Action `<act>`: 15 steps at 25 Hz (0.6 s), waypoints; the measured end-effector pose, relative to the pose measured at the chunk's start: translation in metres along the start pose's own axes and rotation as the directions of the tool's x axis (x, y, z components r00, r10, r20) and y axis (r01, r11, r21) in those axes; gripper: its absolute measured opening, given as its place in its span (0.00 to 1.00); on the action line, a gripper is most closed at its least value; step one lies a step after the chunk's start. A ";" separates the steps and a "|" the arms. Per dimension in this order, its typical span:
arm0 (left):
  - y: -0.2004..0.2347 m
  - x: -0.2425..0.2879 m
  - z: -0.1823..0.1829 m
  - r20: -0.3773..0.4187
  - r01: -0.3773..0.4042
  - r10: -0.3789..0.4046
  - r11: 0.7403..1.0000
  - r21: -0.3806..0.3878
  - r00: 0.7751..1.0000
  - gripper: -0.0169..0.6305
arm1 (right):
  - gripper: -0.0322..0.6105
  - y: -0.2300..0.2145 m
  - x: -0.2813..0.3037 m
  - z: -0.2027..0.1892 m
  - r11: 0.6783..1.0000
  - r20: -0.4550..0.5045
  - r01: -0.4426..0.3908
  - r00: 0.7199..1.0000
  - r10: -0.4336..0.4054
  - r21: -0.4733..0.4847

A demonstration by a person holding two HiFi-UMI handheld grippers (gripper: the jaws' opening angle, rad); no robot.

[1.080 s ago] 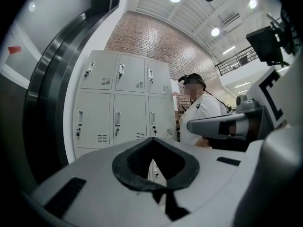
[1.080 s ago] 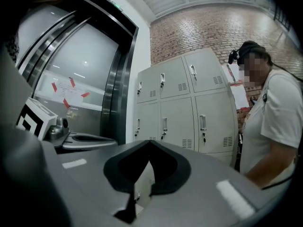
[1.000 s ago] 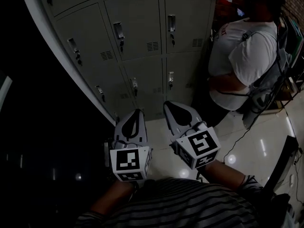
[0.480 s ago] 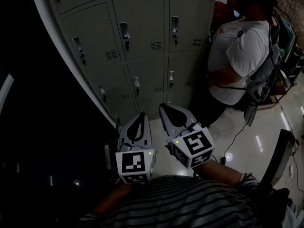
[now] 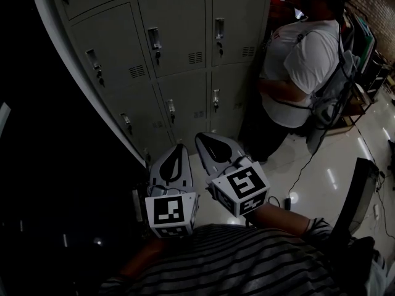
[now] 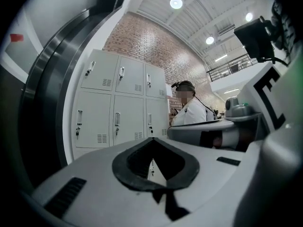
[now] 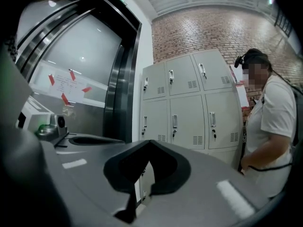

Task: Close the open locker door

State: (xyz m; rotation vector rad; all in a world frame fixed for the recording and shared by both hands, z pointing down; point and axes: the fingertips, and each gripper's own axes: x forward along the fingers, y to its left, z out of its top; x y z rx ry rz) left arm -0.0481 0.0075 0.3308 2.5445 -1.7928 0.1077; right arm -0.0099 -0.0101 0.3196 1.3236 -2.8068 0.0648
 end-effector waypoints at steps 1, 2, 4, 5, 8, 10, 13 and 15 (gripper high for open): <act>0.001 0.001 -0.001 0.001 0.001 -0.001 1.000 0.002 1.000 0.03 | 0.05 0.001 0.002 -0.002 1.000 -0.003 -0.001 1.000 0.001 0.001; 0.003 0.001 -0.001 0.002 0.000 0.000 1.000 0.003 1.000 0.03 | 0.05 0.001 0.003 -0.002 1.000 -0.004 -0.001 1.000 0.001 0.001; 0.006 0.003 -0.003 -0.001 0.000 0.000 1.000 0.001 1.000 0.03 | 0.05 0.002 0.006 -0.002 1.000 -0.002 -0.003 1.000 0.003 -0.004; 0.007 0.003 -0.004 -0.003 0.000 0.000 1.000 -0.002 1.000 0.03 | 0.05 0.002 0.007 -0.002 1.000 0.000 -0.003 1.000 0.003 -0.006; 0.005 0.005 -0.006 -0.005 0.004 -0.004 1.000 -0.004 1.000 0.03 | 0.05 0.002 0.009 -0.001 1.000 0.005 -0.006 1.000 0.006 -0.006; 0.005 0.006 -0.007 -0.007 0.004 -0.004 1.000 -0.006 1.000 0.03 | 0.05 0.002 0.010 -0.001 1.000 0.006 -0.009 1.000 0.009 -0.003; 0.008 0.010 -0.007 -0.004 -0.001 0.001 1.000 -0.005 1.000 0.03 | 0.05 0.001 0.014 0.000 1.000 0.005 -0.014 1.000 0.014 -0.003; 0.012 0.013 -0.007 0.010 -0.008 0.008 1.000 -0.005 1.000 0.03 | 0.05 0.001 0.017 0.000 1.000 0.001 -0.020 1.000 0.020 -0.002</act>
